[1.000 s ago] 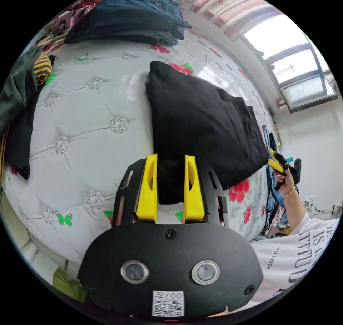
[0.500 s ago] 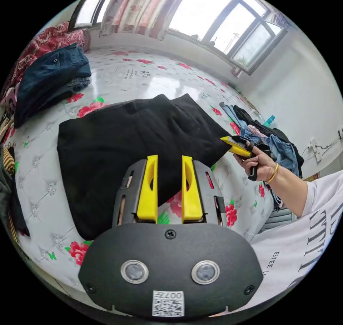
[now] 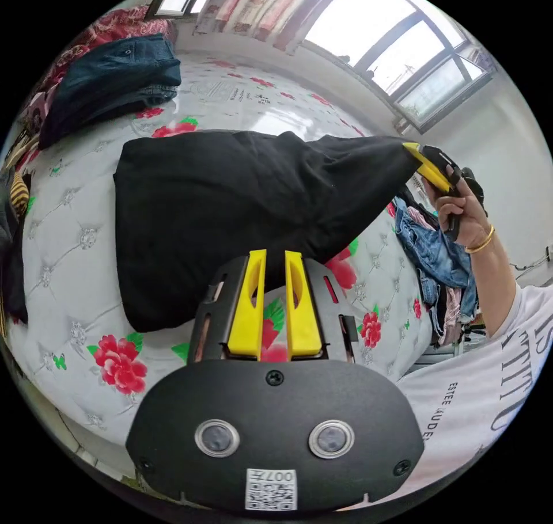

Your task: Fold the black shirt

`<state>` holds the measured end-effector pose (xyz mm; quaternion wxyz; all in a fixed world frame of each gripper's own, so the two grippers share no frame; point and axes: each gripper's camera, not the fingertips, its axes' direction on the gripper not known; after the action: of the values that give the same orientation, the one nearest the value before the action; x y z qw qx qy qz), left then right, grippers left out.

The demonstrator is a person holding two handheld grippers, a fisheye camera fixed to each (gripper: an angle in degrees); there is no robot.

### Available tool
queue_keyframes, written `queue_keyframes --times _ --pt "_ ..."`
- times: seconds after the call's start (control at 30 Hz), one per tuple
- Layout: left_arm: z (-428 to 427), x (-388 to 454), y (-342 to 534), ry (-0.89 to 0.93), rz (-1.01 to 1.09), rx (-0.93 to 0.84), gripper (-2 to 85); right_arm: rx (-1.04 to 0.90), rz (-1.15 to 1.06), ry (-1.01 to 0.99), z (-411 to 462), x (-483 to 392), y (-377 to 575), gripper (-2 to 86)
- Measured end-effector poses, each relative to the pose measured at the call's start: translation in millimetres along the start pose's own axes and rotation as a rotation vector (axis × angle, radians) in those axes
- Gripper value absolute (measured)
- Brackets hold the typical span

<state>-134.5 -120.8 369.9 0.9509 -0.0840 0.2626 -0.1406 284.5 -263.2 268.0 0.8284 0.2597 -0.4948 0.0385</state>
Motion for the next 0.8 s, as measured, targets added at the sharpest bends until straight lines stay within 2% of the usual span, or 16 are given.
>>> queue_keyframes --times 0.13,0.2,0.3,0.43,0.6,0.7,0.8 --pt "-42.1 -48.5 47.2 0.039 -0.148 0.031 8.0 -0.327 -0.468 0.023 109.3 -137.8 -7.9 2.5" --pt "-52.0 -70.3 65.9 0.053 -0.216 0.04 8.3 -0.444 -0.59 0.015 166.1 -170.2 17.0 3.0" --pt "-60.8 -104.7 91.6 0.134 -0.342 0.059 9.1 -0.628 -0.622 0.018 268.7 -175.2 70.7 3.9" --pt "-57.7 -142.1 112.7 0.292 -0.478 0.079 10.4 -0.902 -0.453 0.072 370.7 -116.3 126.7 5.8" --pt "-59.0 -159.3 109.5 0.341 -0.46 0.072 12.9 -0.595 -0.435 -0.105 290.1 -110.7 79.1 8.3" --pt "-55.0 -165.1 98.9 0.417 -0.44 0.067 15.9 -0.379 -0.311 -0.024 239.0 -61.2 28.4 9.8" --pt "-36.2 -160.9 80.9 0.505 -0.419 0.01 20.2 -0.327 -0.132 0.062 225.1 6.4 -22.9 11.5"
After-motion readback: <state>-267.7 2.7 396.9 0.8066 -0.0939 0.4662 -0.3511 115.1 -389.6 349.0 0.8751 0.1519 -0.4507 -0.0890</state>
